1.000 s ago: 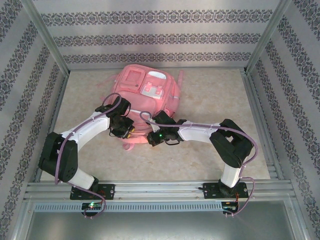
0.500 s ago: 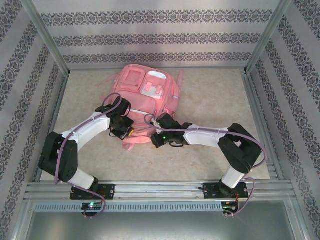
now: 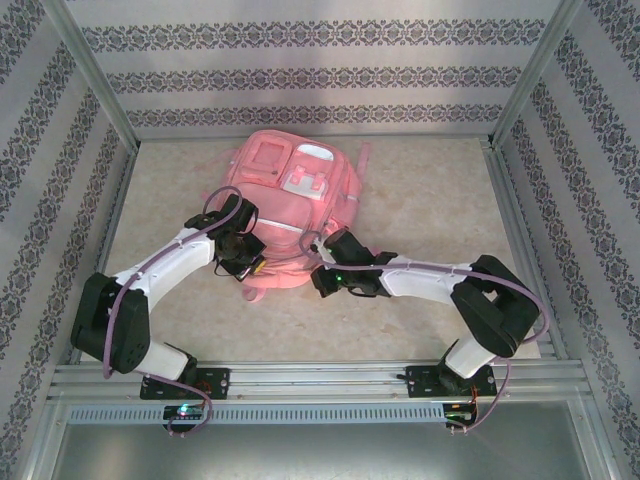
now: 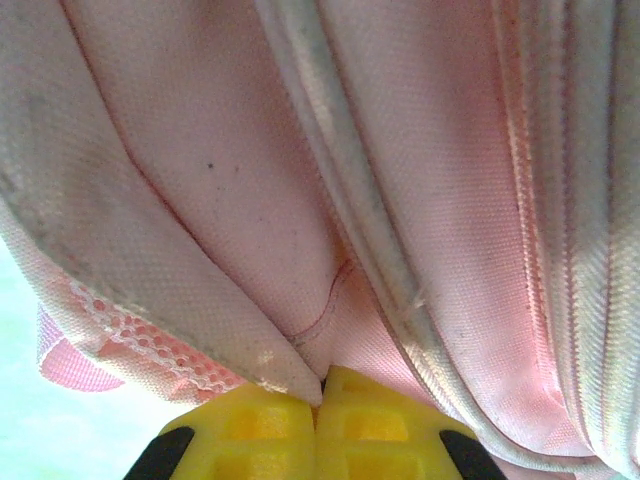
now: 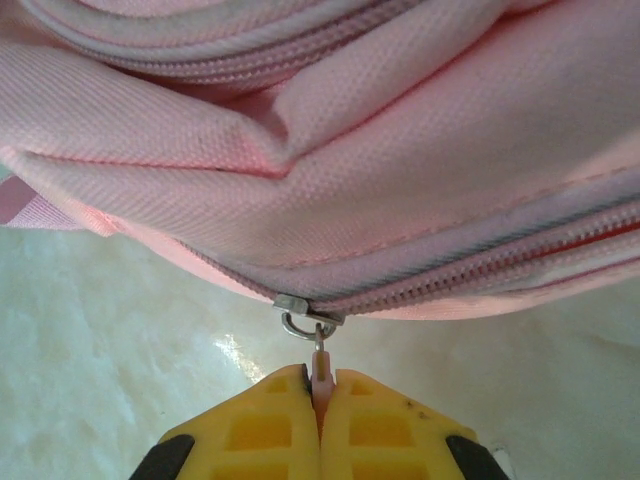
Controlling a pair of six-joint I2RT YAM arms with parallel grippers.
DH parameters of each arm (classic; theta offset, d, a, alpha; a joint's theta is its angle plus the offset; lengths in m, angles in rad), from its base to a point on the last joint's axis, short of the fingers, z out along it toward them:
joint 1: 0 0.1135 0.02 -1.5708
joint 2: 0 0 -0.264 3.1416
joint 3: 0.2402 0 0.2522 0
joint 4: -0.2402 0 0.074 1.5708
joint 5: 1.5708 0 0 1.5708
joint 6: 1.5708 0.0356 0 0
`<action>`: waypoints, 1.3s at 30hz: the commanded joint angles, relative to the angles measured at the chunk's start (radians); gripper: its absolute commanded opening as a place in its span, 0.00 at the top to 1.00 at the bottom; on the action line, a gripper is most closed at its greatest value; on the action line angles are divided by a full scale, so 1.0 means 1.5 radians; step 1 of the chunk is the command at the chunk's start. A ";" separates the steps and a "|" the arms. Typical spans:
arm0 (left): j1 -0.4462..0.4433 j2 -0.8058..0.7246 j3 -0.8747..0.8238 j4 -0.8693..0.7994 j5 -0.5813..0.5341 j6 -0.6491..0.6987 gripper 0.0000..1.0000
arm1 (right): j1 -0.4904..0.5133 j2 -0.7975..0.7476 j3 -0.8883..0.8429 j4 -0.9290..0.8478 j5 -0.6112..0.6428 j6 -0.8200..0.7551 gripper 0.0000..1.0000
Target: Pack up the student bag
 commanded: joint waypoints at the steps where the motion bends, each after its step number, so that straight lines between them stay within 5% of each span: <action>1: 0.014 -0.020 0.001 -0.042 -0.030 0.068 1.00 | -0.010 -0.030 -0.035 -0.014 0.025 -0.028 1.00; 10: 0.013 -0.035 -0.006 -0.056 -0.014 0.137 1.00 | -0.039 -0.039 -0.059 0.026 -0.044 -0.057 1.00; 39: 0.045 -0.120 -0.057 -0.129 -0.037 0.228 1.00 | -0.066 -0.038 -0.106 0.063 -0.055 -0.036 0.99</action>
